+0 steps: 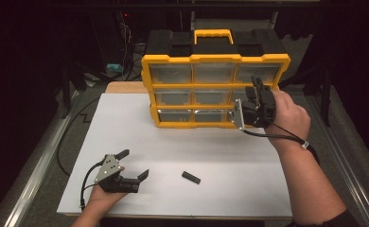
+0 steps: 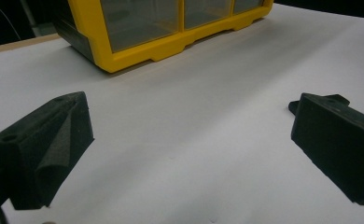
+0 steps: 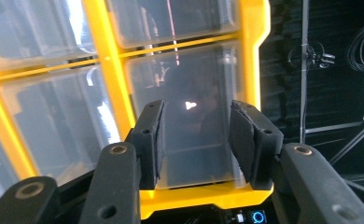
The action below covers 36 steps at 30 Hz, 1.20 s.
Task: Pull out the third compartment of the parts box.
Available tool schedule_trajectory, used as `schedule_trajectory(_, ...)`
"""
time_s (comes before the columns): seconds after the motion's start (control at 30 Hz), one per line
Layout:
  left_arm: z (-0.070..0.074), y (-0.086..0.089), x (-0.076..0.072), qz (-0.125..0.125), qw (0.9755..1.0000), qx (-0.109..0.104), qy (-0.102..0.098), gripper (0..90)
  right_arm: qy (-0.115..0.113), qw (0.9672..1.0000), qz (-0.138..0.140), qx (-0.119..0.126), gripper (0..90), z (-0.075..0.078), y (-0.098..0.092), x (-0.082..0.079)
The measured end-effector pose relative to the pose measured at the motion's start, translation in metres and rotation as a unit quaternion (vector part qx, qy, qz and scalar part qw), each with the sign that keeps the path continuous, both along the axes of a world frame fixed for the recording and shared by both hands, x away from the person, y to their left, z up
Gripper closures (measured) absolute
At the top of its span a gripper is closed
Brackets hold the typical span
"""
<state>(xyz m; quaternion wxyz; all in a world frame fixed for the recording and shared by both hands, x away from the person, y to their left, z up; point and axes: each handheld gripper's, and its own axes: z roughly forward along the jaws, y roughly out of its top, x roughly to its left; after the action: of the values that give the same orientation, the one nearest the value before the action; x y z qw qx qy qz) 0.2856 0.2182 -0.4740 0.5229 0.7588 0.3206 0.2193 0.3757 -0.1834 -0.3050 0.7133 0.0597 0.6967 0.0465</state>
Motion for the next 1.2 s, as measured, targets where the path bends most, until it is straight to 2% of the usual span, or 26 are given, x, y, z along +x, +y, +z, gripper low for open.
schedule_trajectory(0.23, 0.000, 0.000, 0.000, -0.001, 1.0000, 0.001, -0.001, 0.1, -0.009, 0.9999, -0.011, -0.005, 62.2, 0.015, -0.003, 0.011)
schedule_trajectory(0.5, 0.000, 0.001, -0.001, -0.001, 1.0000, -0.001, -0.002, 0.2, -0.012, 0.9997, -0.018, -0.014, 67.1, 0.020, -0.004, 0.022)
schedule_trajectory(0.53, 0.000, 0.001, -0.001, -0.001, 1.0000, 0.000, -0.002, 0.2, -0.008, 0.9995, -0.024, -0.021, 70.3, 0.021, -0.004, 0.025)
schedule_trajectory(0.63, 0.000, 0.001, -0.001, -0.002, 1.0000, 0.000, -0.001, 0.2, -0.007, 0.9994, -0.025, -0.022, 71.4, 0.022, -0.005, 0.028)
schedule_trajectory(0.83, 0.000, 0.001, -0.001, -0.002, 1.0000, 0.001, -0.001, 0.2, -0.008, 0.9988, -0.029, -0.040, 76.1, 0.023, -0.007, 0.032)
schedule_trajectory(0.93, 0.000, 0.000, -0.001, -0.003, 1.0000, 0.001, -0.001, 0.1, -0.003, 0.9988, -0.031, -0.038, 76.0, 0.022, -0.008, 0.032)
schedule_trajectory(1.2, 0.000, 0.000, -0.001, -0.004, 1.0000, 0.003, 0.001, 0.2, -0.009, 0.9977, -0.033, -0.059, 75.1, 0.018, -0.006, 0.035)
